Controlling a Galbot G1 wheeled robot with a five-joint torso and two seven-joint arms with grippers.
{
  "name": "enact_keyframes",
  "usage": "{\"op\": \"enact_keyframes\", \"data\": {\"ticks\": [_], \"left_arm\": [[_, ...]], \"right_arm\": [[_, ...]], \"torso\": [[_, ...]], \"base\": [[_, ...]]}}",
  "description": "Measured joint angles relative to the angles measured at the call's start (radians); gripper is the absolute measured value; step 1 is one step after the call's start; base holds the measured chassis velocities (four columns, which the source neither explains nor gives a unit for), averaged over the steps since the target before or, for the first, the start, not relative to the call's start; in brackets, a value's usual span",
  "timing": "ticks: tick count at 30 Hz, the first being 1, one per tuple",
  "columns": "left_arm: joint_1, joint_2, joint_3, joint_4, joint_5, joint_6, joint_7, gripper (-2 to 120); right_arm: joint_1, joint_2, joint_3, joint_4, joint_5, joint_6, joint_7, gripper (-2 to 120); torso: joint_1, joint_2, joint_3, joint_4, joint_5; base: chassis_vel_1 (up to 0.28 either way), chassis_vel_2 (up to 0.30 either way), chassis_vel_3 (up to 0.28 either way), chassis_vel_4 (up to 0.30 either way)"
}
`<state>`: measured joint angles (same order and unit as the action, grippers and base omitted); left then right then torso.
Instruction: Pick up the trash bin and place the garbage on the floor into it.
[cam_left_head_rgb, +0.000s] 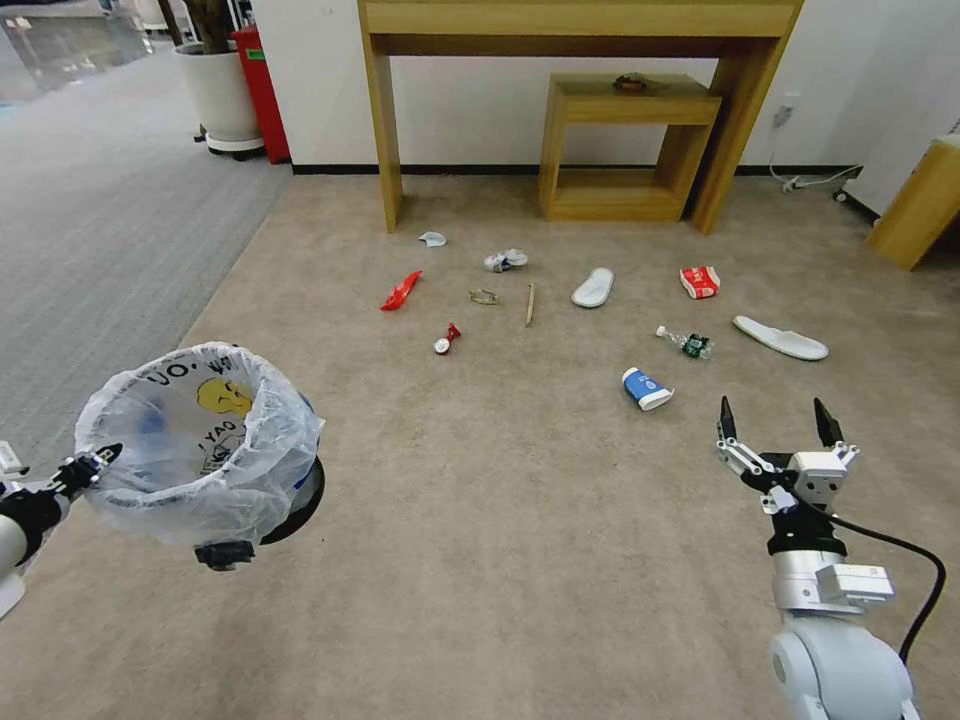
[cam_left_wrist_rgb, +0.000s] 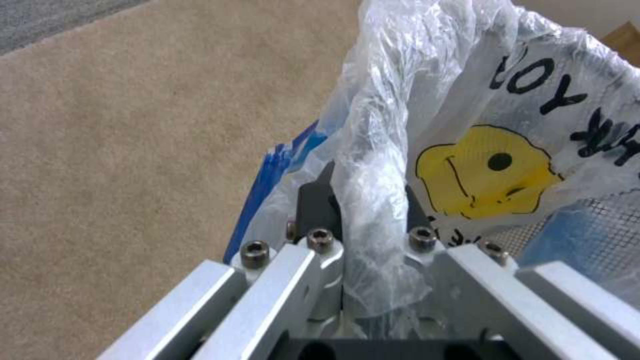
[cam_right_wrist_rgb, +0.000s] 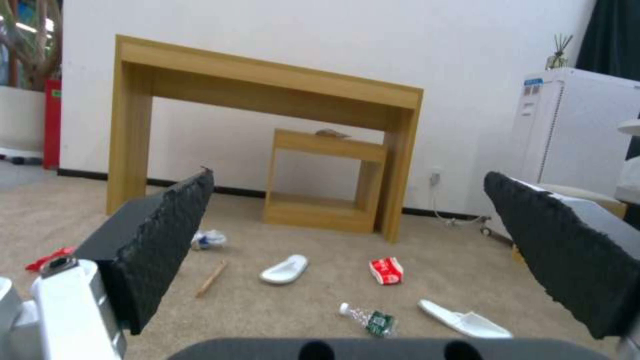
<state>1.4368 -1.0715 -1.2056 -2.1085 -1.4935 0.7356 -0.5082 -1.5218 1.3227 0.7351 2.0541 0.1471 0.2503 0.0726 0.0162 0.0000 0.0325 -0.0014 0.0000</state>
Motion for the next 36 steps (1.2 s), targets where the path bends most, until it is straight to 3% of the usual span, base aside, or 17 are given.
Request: {"op": "enact_keyframes", "data": {"ticks": [36], "left_arm": [[-0.002,-0.002,0.012,0.001,0.042,0.0,0.015,3]], "right_arm": [[-0.005,0.001,0.005,0.014,-0.008,-0.002,0.0,100]], "torso": [[0.0,0.0,0.0,0.0,0.0]], "base": [[-0.012,0.015,0.009,-0.013]]}}
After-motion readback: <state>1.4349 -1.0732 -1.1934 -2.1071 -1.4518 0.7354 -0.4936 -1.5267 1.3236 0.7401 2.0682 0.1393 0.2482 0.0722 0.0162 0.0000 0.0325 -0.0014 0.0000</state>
